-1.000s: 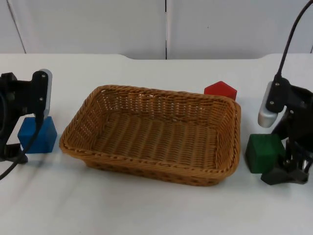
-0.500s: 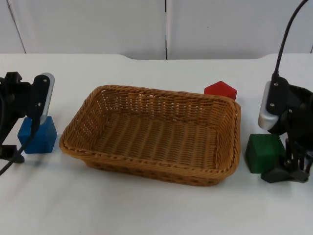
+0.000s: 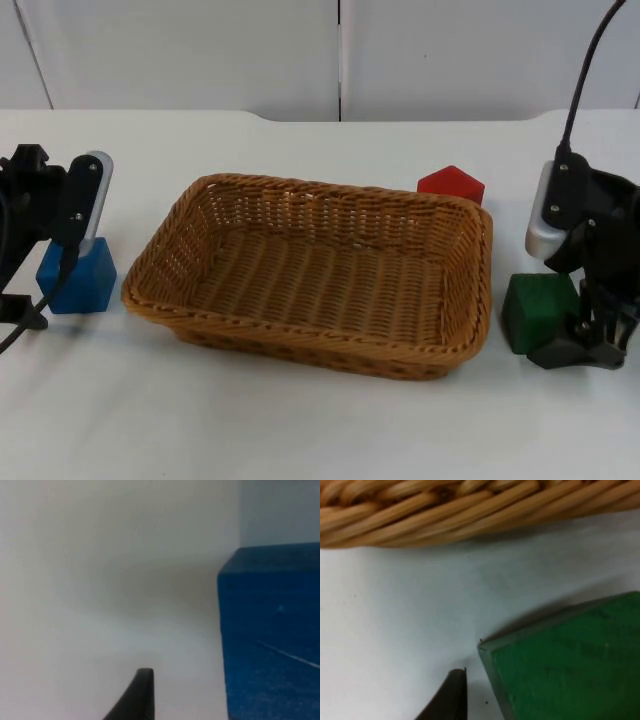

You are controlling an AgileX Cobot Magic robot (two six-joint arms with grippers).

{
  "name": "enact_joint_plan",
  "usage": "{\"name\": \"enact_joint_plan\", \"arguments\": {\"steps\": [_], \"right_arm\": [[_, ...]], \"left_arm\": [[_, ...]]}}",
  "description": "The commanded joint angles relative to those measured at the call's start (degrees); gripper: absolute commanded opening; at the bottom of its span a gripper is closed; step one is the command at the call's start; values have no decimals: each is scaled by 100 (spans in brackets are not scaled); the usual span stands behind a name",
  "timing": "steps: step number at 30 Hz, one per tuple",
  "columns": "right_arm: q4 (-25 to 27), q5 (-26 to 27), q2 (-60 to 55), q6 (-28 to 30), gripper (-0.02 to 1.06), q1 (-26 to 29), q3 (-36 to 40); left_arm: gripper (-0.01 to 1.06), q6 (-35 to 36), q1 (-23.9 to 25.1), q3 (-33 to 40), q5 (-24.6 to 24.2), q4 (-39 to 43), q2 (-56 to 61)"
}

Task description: Pick up one cube with each hand and place exactly two cubes into the same basket, leaving the remaining cube outside.

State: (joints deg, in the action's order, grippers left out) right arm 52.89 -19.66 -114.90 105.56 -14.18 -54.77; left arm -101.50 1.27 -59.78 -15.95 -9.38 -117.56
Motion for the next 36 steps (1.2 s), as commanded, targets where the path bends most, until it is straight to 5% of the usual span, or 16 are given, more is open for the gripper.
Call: {"name": "enact_joint_plan", "arguments": {"steps": [1,28,33,36], "right_arm": [[30,-41,12,44,104,-44,-14],[30,45,12,44,104,-44,-14],[30,45,12,44,88,-44,-14],[30,45,12,31,64,-44,-14]], "left_arm": [[105,-15,-12,-1,24,-5,-69],[105,-15,-425,-1,-172,-502,-69],[98,-5,-427,-1,-134,-502,-69],[71,-5,-427,-1,-134,-502,-69]]}}
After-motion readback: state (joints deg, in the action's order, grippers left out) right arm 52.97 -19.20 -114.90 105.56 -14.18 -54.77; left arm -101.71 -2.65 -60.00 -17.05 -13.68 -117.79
